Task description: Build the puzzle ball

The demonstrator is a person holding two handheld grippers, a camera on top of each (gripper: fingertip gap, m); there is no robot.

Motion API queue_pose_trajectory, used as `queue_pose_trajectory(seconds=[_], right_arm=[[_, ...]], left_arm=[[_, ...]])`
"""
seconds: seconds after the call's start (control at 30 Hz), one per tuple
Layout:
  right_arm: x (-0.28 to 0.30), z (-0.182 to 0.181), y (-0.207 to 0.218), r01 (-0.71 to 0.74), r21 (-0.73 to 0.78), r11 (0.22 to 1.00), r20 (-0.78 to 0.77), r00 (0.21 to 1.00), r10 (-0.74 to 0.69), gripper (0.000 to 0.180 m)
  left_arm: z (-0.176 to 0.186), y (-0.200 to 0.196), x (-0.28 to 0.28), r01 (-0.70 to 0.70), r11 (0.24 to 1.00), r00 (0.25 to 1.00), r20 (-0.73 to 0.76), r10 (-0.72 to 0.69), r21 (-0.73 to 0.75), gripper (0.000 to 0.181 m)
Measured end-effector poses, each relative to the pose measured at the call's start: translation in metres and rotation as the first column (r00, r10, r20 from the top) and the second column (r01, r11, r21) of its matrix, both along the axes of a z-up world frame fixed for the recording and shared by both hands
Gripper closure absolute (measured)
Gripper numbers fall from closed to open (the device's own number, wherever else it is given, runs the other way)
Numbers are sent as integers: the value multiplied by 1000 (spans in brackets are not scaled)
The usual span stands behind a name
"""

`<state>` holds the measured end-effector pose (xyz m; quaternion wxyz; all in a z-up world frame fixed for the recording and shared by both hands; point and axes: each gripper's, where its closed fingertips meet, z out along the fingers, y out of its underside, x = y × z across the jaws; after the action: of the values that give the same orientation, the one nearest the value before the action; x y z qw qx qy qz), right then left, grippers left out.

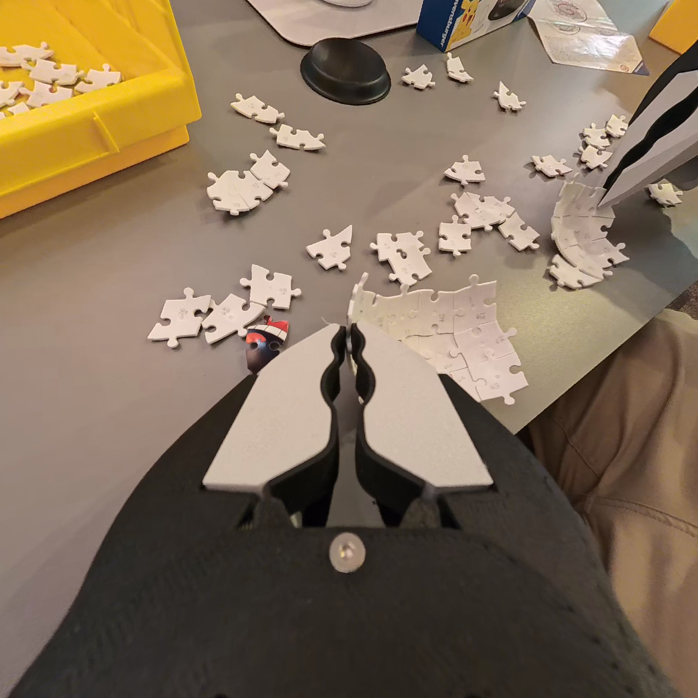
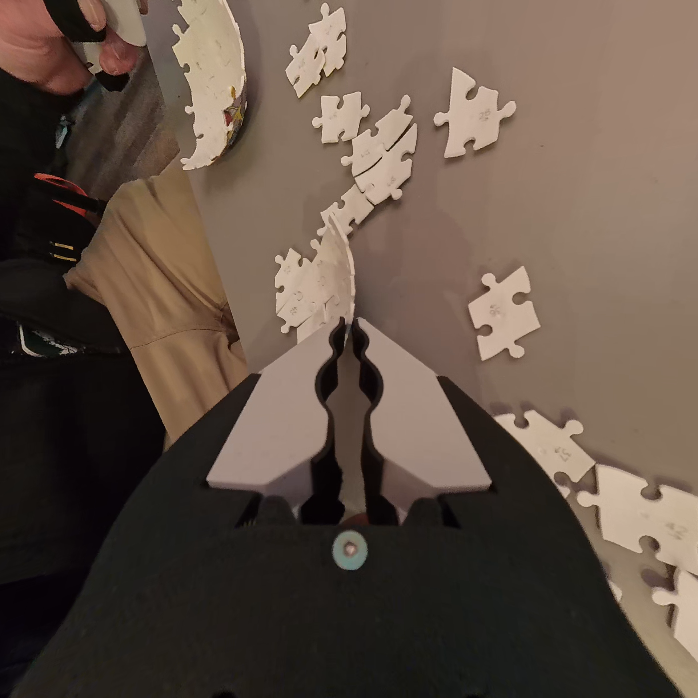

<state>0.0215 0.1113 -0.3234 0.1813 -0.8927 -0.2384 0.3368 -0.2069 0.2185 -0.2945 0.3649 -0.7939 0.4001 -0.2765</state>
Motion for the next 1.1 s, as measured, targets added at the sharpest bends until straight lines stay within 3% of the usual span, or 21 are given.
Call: queue_pose_trajectory(seconds=[1.1], right_arm=[[-28, -1, 6, -90, 30, 996, 26, 996, 89, 178]], left_arm=[[0, -4, -6, -10, 1000, 1000, -11, 11, 16, 178]])
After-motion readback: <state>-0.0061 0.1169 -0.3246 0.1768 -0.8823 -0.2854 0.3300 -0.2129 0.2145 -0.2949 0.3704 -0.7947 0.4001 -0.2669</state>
